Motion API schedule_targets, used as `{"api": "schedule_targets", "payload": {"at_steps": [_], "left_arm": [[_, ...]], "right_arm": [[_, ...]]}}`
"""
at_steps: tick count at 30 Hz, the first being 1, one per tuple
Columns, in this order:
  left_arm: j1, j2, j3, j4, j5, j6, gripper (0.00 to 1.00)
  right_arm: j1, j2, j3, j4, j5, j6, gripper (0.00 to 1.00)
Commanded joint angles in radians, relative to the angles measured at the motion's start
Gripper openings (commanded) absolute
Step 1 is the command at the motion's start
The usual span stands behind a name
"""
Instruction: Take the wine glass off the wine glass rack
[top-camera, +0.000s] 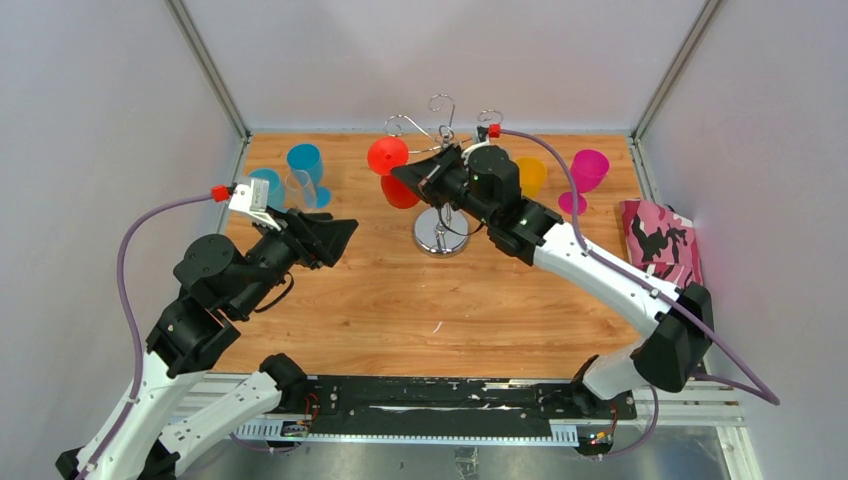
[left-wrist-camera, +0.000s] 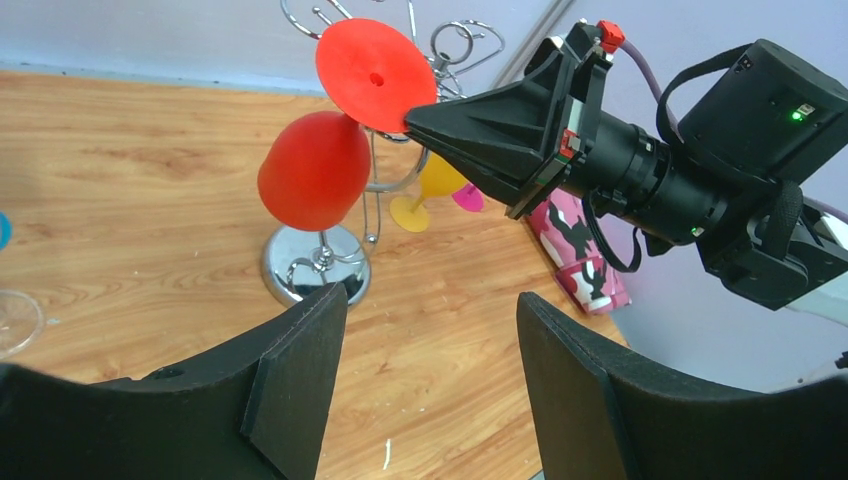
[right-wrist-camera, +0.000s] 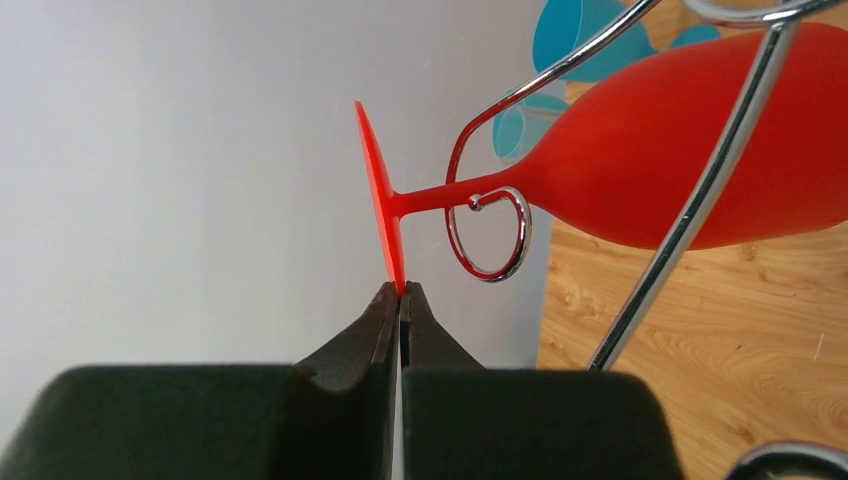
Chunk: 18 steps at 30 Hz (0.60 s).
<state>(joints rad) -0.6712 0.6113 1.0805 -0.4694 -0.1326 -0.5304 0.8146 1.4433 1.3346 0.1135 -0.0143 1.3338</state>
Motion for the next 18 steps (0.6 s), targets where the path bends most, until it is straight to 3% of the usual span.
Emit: {"api": "schedule_targets", "payload": {"at_steps": [1,8,18], "left_arm": [[-0.007,-0.006,0.017,-0.012,-0.008,0.012,0.68],[-0.007,0.001,0.012,0.002,0.000,0.005,0.68],[-0.007,0.018,0.013,0.005,-0.011,0.001,0.67]], "right_arm": [[-0.011,-0.030,0.000,-0.031,0.110,-0.061,0.00],[-0.022,-0.118,-0.020,-0.100,0.240,-0.141,0.00],[-0.028,-0.173,-0.123,-0.086,0.085,-0.101,0.00]]}}
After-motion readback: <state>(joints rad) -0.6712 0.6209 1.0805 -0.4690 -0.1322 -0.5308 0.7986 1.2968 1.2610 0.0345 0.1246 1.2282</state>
